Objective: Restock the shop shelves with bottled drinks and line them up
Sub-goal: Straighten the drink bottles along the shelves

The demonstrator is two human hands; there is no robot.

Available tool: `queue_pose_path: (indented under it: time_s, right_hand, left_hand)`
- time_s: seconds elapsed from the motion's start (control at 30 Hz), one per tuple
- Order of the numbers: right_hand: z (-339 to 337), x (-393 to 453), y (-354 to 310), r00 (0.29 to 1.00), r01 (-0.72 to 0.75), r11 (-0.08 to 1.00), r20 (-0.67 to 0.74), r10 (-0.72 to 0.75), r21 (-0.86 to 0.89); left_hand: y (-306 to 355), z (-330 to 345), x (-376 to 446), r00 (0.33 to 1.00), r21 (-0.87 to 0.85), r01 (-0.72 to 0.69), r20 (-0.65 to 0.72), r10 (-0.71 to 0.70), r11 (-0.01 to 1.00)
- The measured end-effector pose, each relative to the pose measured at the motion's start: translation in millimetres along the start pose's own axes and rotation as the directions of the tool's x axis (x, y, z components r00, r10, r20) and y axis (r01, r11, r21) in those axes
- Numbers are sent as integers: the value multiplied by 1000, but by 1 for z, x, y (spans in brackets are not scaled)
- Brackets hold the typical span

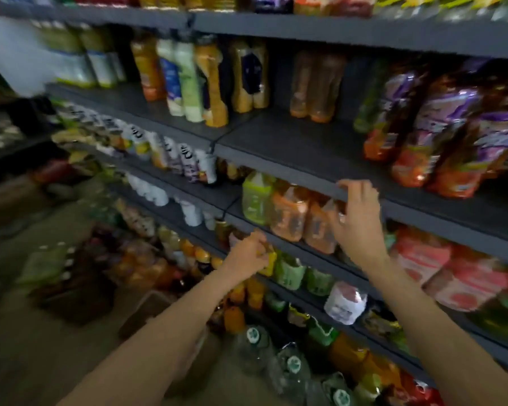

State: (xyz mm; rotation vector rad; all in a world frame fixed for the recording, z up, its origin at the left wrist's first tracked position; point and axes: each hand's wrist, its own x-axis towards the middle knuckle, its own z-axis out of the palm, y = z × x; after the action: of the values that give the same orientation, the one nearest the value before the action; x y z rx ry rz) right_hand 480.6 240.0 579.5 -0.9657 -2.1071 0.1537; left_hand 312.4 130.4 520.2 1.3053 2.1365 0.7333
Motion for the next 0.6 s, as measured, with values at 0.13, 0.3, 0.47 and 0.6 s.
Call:
queue_pose_path:
  time_s: [0.13,0.3,0.47,0.6]
  right_hand:
    - [106,-34,-82,810,103,988,586,-18,-113]
    - [210,-81,-175,445,28,999,895,10,-25]
    - [290,-118,-238,206,-100,995,978,33,-12]
    - [361,-144,-253,68,-95,993,995,75,-68]
  left_hand:
    - [-145,-55,-59,966,-189,256,68,-247,948]
    - [-344,-125,-109,782,-302,560,-114,-612,772]
    - [-395,-175,-152,703,-274,684,1,-711,676]
    - [-446,-178,-145,726,-186,685,91,-682,704]
